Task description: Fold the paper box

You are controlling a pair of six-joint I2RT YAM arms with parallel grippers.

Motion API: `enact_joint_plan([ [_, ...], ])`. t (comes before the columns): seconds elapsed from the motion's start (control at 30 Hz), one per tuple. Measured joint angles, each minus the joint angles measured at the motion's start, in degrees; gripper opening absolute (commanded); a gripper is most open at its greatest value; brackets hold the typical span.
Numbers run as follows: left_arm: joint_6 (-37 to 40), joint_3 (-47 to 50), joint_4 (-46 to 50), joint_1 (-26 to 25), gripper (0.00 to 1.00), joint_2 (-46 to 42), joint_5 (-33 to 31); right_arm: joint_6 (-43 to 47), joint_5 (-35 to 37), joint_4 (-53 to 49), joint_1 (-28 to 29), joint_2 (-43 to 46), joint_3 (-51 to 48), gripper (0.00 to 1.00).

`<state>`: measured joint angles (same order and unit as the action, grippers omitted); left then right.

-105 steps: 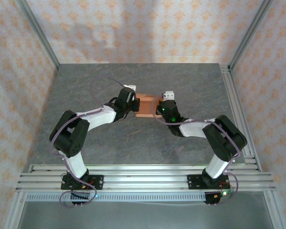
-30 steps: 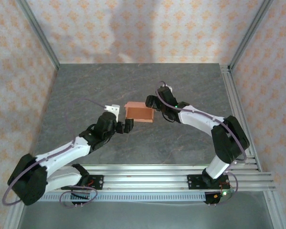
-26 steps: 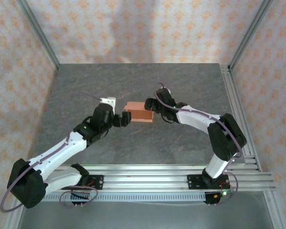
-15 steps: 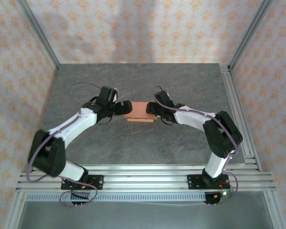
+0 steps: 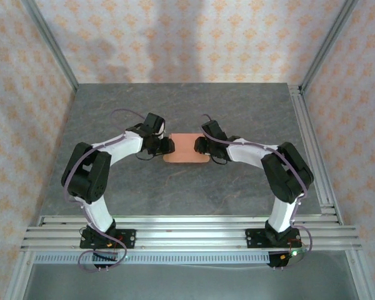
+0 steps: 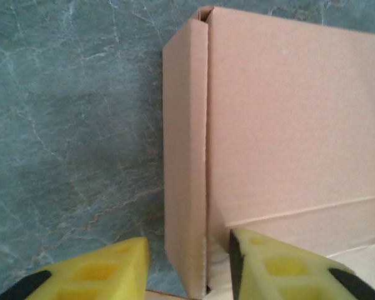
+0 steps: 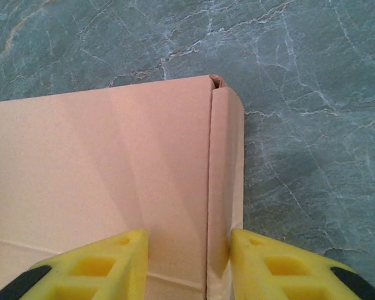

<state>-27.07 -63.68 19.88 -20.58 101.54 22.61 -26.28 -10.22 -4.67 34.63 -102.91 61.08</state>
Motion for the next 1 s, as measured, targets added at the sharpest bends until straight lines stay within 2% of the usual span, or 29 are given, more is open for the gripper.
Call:
enact_joint_plan([
  [0.1, 0.11, -0.24, -0.2, 0.33, 0.31, 0.35, 1.25, 0.15, -0.98, 0.07, -0.5, 0.0, 0.0, 0.42],
  [0.23, 0.26, -0.52, -0.33, 1.01, 0.4, 0.63, 2.14, 0.52, -1.4, 0.5, -0.96, 0.02, -0.02, 0.51],
  [0.47, 0.35, -0.79, -0.39, 3.41, 0.39, 1.01, 4.68, 0.55, -1.16, 2.78, -1.33, 1.55, -1.53, 0.58],
  [0.73, 0.59, -2.25, -1.51, 4.5, 0.35, 3.78, 9.14, 0.52, -4.52, 5.29, -3.45, 2.49, -2.21, 0.59],
  [1.0, 1.66, -2.8, -2.4, 4.83, 0.19, 4.55, 11.93, 0.52, -5.79, 6.05, -3.45, 2.49, -2.78, 0.59],
])
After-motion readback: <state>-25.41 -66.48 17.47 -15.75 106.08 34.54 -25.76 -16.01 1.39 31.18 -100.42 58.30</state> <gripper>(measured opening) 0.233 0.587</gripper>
